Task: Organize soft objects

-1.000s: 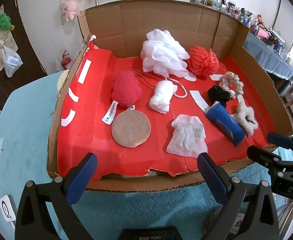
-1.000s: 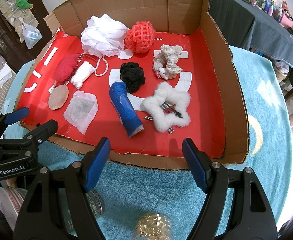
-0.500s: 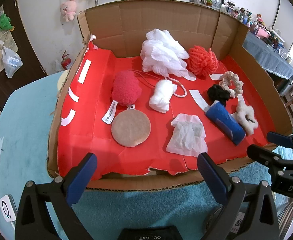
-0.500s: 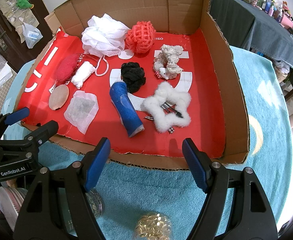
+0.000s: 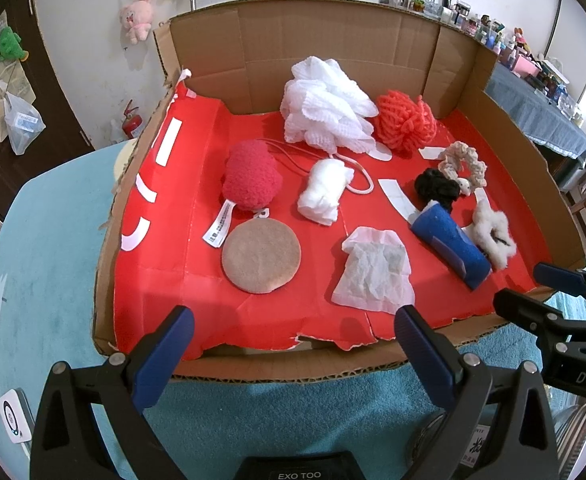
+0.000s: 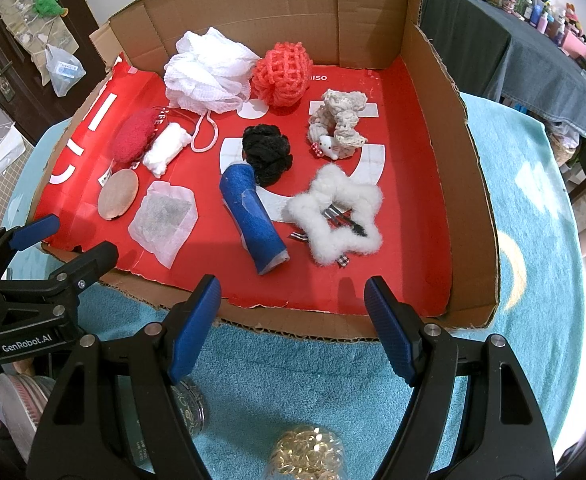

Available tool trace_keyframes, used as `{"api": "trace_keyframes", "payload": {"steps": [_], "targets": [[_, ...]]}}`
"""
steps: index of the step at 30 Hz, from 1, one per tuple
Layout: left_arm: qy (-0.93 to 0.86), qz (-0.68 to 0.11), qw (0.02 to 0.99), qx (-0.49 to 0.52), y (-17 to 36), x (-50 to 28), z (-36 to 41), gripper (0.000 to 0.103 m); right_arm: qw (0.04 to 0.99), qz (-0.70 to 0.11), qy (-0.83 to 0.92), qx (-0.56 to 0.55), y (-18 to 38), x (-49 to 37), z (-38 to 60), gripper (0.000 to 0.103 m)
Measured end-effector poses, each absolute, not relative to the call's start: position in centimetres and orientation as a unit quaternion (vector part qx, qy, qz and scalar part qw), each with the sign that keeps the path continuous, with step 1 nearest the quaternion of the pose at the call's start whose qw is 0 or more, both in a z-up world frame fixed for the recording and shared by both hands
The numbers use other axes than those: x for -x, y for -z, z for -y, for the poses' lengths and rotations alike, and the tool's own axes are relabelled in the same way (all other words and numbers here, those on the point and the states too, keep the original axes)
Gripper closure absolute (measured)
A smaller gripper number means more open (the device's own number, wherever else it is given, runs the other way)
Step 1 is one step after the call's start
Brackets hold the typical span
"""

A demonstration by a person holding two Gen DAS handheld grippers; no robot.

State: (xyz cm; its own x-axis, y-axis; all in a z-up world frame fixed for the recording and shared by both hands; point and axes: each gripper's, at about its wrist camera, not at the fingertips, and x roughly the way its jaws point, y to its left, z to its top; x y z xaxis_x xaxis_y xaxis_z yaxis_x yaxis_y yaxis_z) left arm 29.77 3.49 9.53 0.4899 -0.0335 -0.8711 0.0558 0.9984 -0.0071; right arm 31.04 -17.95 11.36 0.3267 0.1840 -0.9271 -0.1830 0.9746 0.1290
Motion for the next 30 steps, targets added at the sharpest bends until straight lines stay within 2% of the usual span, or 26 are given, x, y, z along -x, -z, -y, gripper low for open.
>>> {"api": "trace_keyframes", "payload": {"steps": [17,28,30], "targets": [[0.030,-0.479,0.877,0.005,-11.1,-28.7,-4.5,0.001,0.829,-0.547,-0.113,0.006,-12.6,-30.4,18.3,0.029],[0.014,-0.344,0.938,0.020,-18.4,-19.1,-6.7,0.000,0.895,-0.431,-0.110,0.004,-21.9,-23.1,20.9,0.029],[0.023,-0.328,0.944,0.020,-18.7,-17.1,-6.5,0.000,0.900,-0.419,-0.118,-0.001,-22.5,-21.2,21.1,0.022]]}}
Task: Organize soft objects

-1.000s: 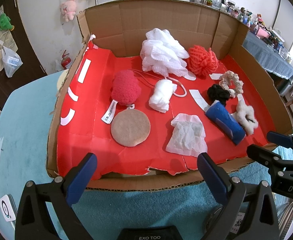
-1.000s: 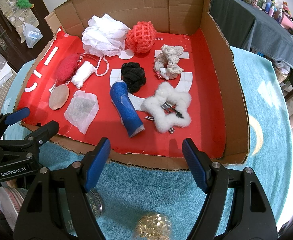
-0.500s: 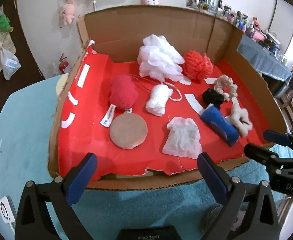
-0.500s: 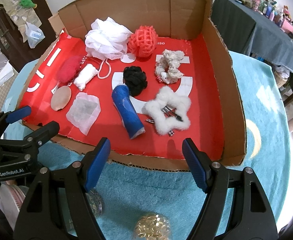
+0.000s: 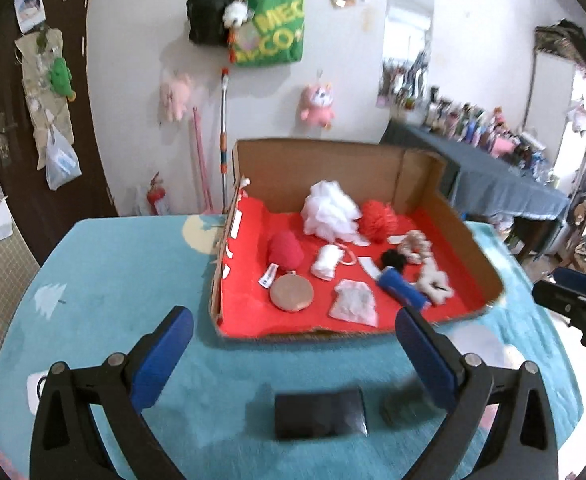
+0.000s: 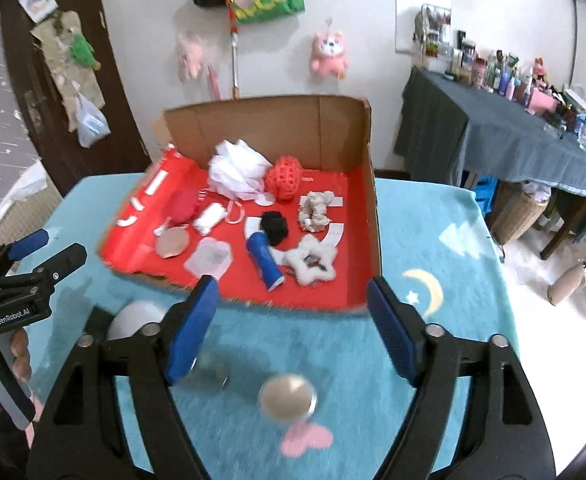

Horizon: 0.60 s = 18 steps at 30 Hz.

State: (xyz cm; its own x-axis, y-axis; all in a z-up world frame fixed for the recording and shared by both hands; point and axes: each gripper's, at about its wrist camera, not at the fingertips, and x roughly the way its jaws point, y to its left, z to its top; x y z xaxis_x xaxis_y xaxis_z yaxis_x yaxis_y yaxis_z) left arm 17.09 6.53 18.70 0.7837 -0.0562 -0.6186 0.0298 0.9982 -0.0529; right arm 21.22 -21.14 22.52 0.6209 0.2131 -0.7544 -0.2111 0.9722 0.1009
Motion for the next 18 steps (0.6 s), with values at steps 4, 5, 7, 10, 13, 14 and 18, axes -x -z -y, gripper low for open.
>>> {"api": "trace_keyframes", "payload": {"steps": [4,5,7,10,13,14,18], "targets": [[0.043,-0.296,0.954,0.019,-18.5,-12.8,-5.8,0.000,0.914,-0.387,-0.119,0.004,-22.5,-16.4,21.4,0.020],[0.046,-0.289,0.956,0.022,-18.1,-11.6,-5.6,0.000,0.917,-0.381,-0.119,0.004,-22.2,-15.3,21.4,0.019],[0.049,-0.283,0.957,0.026,-17.4,-10.2,-5.3,0.000,0.920,-0.373,-0.121,-0.001,-21.3,-13.2,21.2,0.015],[0.062,-0.290,0.955,0.025,-15.6,-8.4,-4.7,0.000,0.928,-0.358,-0.103,0.020,-19.4,-10.5,20.6,0.014],[0.069,-0.307,0.949,0.022,-13.2,-7.8,-3.9,0.000,0.924,-0.366,-0.109,0.028,-16.7,-8.7,19.8,0.014],[0.068,-0.315,0.946,0.020,-12.3,-7.9,-3.7,0.000,0.922,-0.371,-0.112,0.026,-15.9,-8.4,19.6,0.014],[0.067,-0.365,0.928,0.008,-8.1,-8.4,-2.8,0.000,0.908,-0.404,-0.106,0.016,-12.1,-8.3,19.3,0.014]]}}
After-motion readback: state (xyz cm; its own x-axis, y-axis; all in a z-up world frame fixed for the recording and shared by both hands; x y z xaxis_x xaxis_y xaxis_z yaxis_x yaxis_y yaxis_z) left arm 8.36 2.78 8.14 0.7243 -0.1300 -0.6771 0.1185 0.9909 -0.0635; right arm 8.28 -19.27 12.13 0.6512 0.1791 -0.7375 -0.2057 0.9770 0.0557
